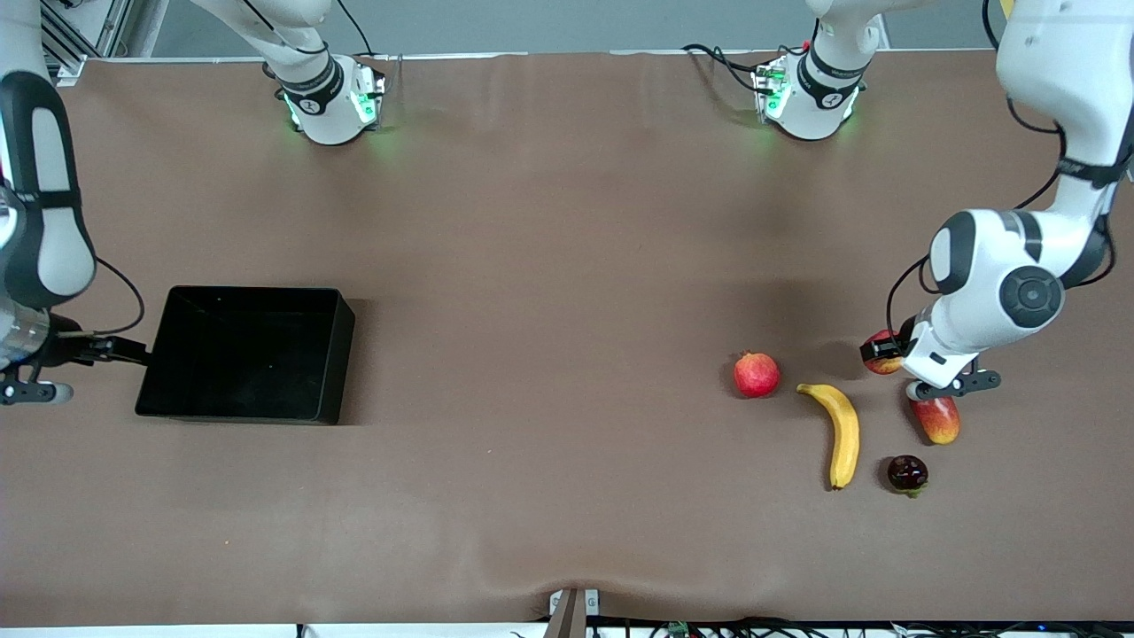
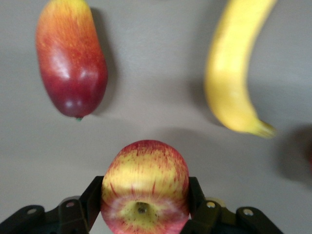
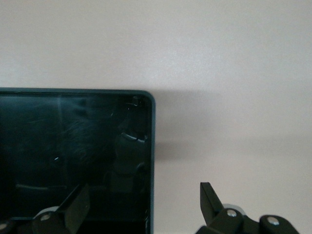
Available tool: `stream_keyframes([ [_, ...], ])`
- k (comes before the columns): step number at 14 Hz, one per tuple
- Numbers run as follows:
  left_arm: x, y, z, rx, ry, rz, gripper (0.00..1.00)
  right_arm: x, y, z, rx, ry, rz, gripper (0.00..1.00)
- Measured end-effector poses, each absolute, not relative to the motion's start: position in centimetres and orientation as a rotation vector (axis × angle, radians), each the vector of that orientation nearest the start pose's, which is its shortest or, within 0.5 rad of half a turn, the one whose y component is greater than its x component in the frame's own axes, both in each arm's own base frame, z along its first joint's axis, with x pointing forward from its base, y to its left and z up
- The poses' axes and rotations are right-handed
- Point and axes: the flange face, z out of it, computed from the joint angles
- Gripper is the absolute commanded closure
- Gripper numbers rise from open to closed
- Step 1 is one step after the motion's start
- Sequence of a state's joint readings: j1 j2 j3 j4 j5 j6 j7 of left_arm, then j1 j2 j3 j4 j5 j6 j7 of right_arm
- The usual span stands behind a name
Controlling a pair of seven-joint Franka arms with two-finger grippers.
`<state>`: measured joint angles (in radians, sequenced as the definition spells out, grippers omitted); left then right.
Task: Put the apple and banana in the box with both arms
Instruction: 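Grasp and lift the apple with the left gripper while the right gripper grips the tray, then slide the tray toward the fruit with the right gripper while the left gripper holds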
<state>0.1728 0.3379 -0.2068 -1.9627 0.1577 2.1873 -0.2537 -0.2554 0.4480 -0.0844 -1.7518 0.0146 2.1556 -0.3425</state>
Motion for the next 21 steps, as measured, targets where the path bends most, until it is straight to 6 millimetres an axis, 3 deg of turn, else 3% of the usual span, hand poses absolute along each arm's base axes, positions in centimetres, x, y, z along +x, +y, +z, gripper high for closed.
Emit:
stream_keyframes([
  [2,59.6,-4.4,35.5,-3.047,-0.161,0.149,1.0,61.9,-21.7,29.5,-3.15,-0.014,0.086,0.0],
  [4,59.0,-7.1,39.9,-3.025,-0.159,0.169,1.0,61.8,-21.7,28.1,-3.144,-0.022,0.112,0.0],
  [9,59.3,-8.7,47.7,-2.999,-0.166,0.229,1.0,61.5,-21.7,25.3,-3.128,-0.041,0.177,0.0],
  [10,59.5,-8.9,48.7,-3.005,-0.165,0.208,1.0,61.4,-21.8,24.8,-3.124,-0.05,0.189,0.08],
  [13,59.5,-10.2,50.3,-3.014,-0.133,0.189,1.0,60.8,-22.6,23.1,-3.11,-0.062,0.231,0.91],
  [14,59.2,-10.9,50.5,-3.011,-0.115,0.209,1.0,60.6,-22.8,22.7,-3.107,-0.062,0.241,1.0],
  [17,58.4,-13.0,51.5,-3.005,-0.075,0.245,1.0,60.4,-22.9,22.2,-3.102,-0.061,0.256,1.0],
  [21,58.1,-14.1,52.2,-3.025,-0.073,0.242,1.0,60.6,-22.2,22.2,-3.091,-0.075,0.265,1.0],
])
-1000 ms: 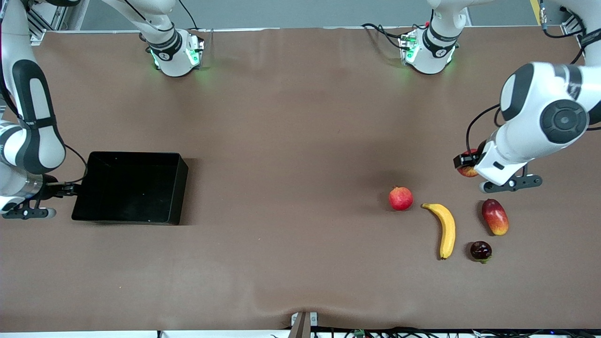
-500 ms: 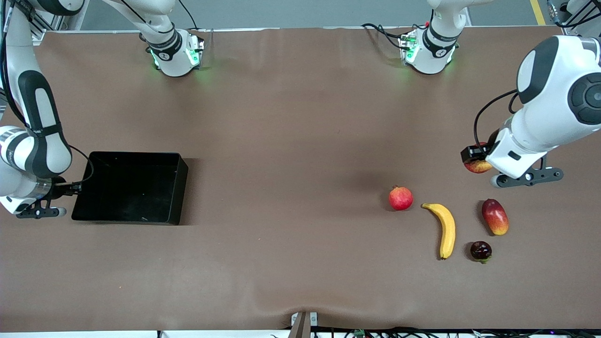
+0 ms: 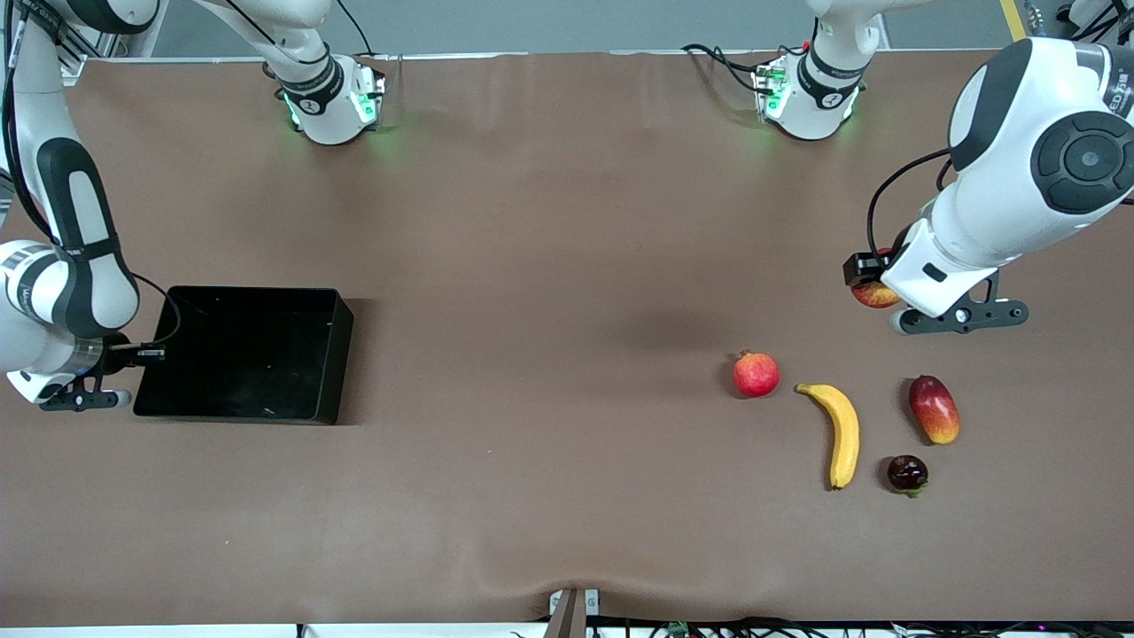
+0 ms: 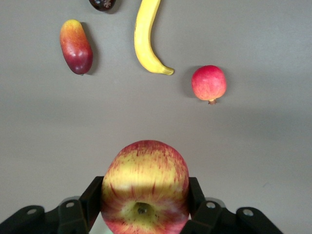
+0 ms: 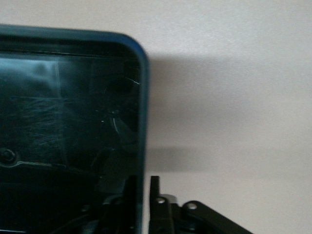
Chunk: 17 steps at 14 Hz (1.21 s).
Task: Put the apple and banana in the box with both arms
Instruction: 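Slide the tray toward the fruit with the right gripper while the left gripper holds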
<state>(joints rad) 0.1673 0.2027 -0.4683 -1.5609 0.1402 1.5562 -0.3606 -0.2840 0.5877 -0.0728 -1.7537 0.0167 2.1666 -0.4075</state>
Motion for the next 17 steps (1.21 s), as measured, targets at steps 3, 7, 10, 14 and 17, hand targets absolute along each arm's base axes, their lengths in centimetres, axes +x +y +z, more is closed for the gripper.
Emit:
stream_keyframes([
  [3,58.4,-14.6,53.0,-3.055,-0.076,0.229,1.0,61.3,-20.4,23.6,-3.074,-0.127,0.281,1.0],
  [7,58.0,-16.4,53.3,-3.058,-0.096,0.217,1.0,63.4,-14.1,30.5,-3.08,-0.211,0.242,1.0],
  [10,57.6,-17.8,53.6,-3.059,-0.137,0.205,1.0,64.1,-6.9,35.2,-2.99,-0.182,0.239,1.0],
  [14,57.6,-17.9,53.8,-3.06,-0.147,0.199,1.0,64.0,3.4,36.2,-2.935,-0.064,0.313,1.0],
  [17,57.7,-17.9,53.8,-3.06,-0.148,0.2,1.0,62.7,13.5,36.2,-2.968,0.035,0.362,1.0],
])
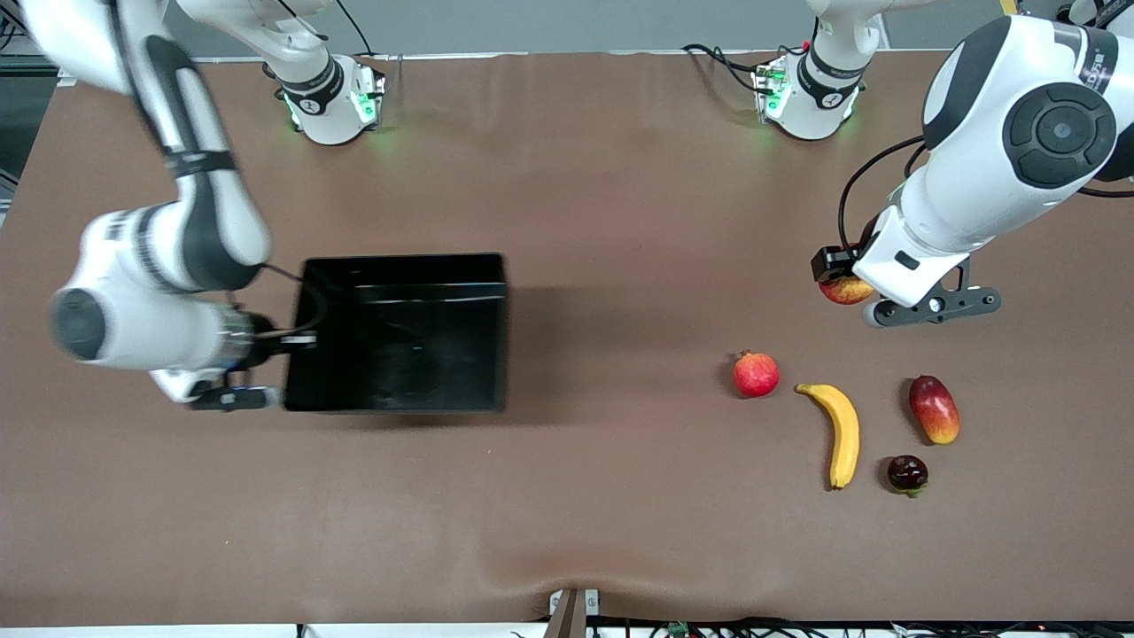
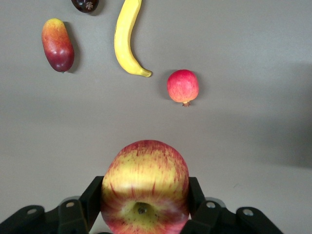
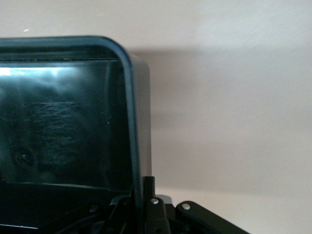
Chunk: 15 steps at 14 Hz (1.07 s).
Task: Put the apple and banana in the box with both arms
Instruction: 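Slide the tray toward the fruit with the right gripper while the left gripper holds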
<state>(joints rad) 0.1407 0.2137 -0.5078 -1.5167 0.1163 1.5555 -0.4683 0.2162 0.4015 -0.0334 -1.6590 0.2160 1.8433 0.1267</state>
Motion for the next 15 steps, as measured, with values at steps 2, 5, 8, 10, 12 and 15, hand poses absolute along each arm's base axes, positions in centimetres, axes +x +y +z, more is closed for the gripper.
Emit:
stream_keyframes([
  [2,57.7,-17.9,53.8,-3.06,-0.148,0.2,1.0,61.0,20.4,36.1,-2.991,0.047,0.358,1.0],
  [5,57.5,-18.4,53.8,-3.067,-0.155,0.205,1.0,58.7,29.0,35.6,-2.971,0.104,0.291,1.0],
  [8,57.1,-19.6,53.8,-3.06,-0.213,0.203,1.0,56.2,36.0,32.6,-2.963,0.207,0.228,1.0],
  [10,56.9,-20.4,53.5,-3.063,-0.224,0.216,1.0,54.5,39.0,28.6,-2.967,0.259,0.192,1.0],
  [12,56.7,-21.7,52.8,-3.061,-0.257,0.24,1.0,52.8,41.4,24.7,-2.972,0.316,0.17,0.3],
  [15,56.3,-25.1,51.5,-3.067,-0.318,0.227,1.0,51.6,43.3,23.1,-2.968,0.341,0.151,0.0],
])
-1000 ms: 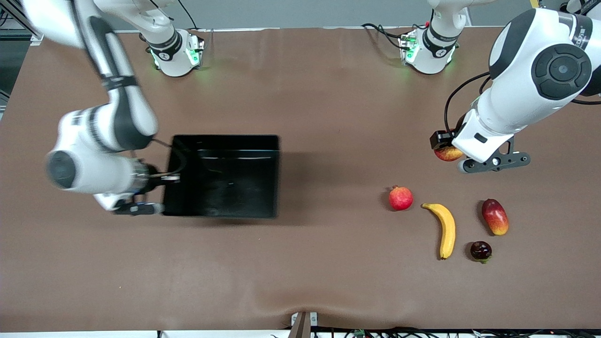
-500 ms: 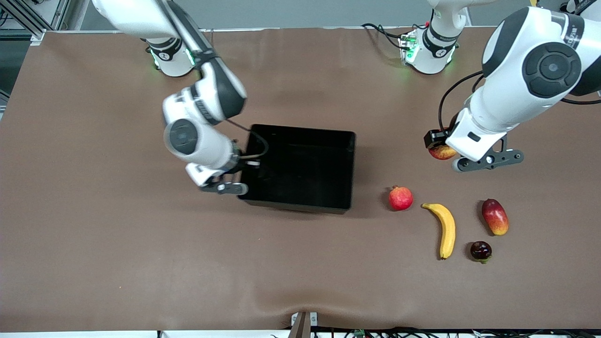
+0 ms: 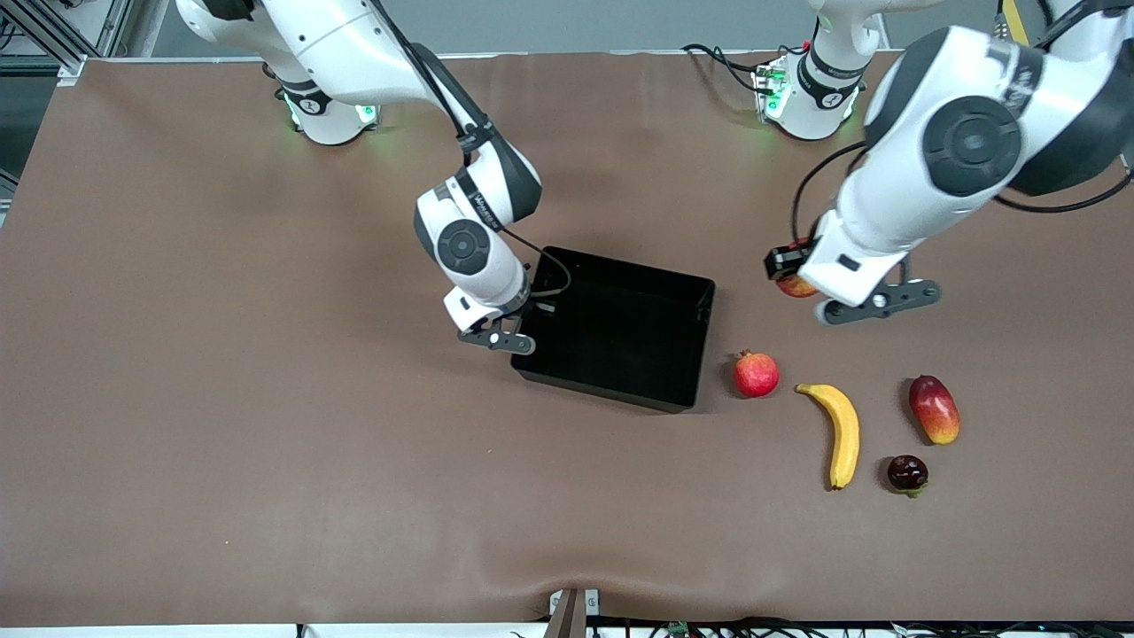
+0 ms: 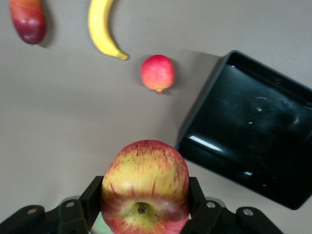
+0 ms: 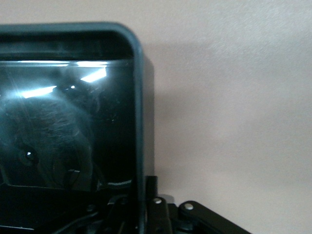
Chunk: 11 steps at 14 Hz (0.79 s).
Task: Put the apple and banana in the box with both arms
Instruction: 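Slide the tray toward the fruit with the right gripper while the left gripper holds, then lower the apple into the tray with the left gripper while the right gripper withdraws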
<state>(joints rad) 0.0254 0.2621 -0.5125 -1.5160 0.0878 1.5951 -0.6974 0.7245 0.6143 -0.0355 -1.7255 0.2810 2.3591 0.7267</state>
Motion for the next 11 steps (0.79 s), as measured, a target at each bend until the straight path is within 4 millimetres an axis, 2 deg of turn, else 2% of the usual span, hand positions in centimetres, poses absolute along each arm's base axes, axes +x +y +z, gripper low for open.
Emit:
stream_keyframes([
  [3,55.9,-29.4,50.0,-3.097,-0.375,0.18,1.0,52.5,42.9,24.3,-2.955,0.361,0.126,0.0],
  [6,55.2,-33.6,47.0,-3.105,-0.481,0.179,1.0,54.0,41.6,26.7,-2.935,0.394,0.082,0.0],
  [9,54.0,-36.4,42.1,-3.118,-0.553,0.179,1.0,56.2,37.7,30.4,-2.926,0.44,0.097,0.0],
  [11,53.8,-37.0,38.3,-3.117,-0.588,0.207,1.0,58.0,34.0,32.6,-2.917,0.455,0.093,0.0],
])
